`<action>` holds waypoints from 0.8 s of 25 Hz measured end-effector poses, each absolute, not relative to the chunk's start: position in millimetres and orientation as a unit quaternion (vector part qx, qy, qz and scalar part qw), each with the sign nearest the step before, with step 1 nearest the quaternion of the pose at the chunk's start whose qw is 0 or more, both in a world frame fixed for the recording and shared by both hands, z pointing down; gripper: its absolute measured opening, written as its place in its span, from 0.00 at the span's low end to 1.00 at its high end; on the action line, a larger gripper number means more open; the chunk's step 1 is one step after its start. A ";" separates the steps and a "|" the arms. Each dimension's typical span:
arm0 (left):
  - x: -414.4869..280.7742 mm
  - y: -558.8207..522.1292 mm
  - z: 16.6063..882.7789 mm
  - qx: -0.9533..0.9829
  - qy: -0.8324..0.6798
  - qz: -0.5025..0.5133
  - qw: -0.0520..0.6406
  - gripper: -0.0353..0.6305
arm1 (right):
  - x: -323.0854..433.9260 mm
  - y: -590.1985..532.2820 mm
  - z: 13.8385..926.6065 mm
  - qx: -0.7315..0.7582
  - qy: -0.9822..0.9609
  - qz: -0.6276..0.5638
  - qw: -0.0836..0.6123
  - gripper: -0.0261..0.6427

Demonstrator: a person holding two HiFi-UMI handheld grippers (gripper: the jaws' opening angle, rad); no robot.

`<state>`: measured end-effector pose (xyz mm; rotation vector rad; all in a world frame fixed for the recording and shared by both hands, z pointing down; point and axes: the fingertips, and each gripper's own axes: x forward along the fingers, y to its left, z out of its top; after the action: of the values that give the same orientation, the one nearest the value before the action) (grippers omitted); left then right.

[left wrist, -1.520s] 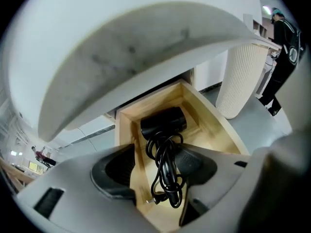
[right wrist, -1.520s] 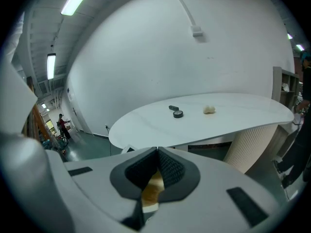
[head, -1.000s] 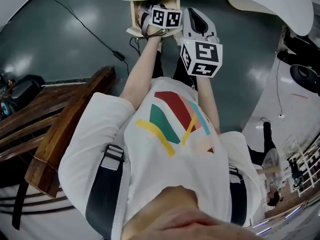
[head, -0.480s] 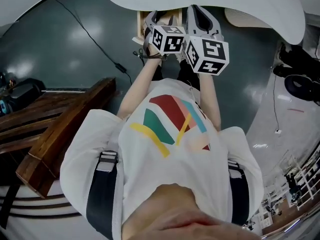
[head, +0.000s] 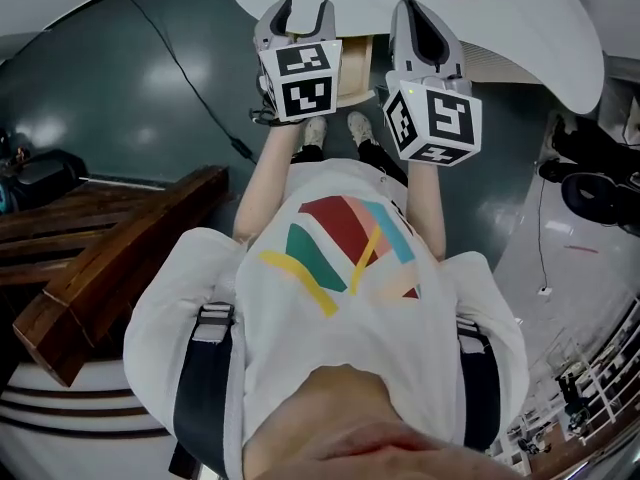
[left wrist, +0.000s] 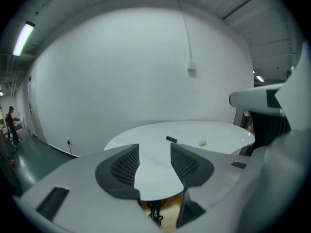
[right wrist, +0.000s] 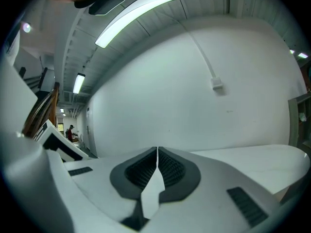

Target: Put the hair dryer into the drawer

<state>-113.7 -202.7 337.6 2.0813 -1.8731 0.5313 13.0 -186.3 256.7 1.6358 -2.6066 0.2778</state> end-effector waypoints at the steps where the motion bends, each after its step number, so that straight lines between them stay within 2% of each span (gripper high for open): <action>1: -116.1 -201.8 325.9 0.724 -0.653 0.170 0.140 0.37 | 10.9 -185.6 252.2 0.527 -0.845 0.084 0.023 0.06; 10: -140.4 -180.5 238.5 0.727 -0.681 0.061 0.060 0.09 | -1.2 -175.6 228.3 0.519 -0.853 0.052 0.011 0.06; 20: -151.4 -157.6 235.4 0.730 -0.682 0.037 0.036 0.07 | -12.1 -159.9 245.6 0.511 -0.858 0.055 0.028 0.06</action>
<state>-151.4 -157.6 235.4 2.2416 -2.0934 0.1136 -12.1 -159.9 245.6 1.5762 -2.6480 0.1694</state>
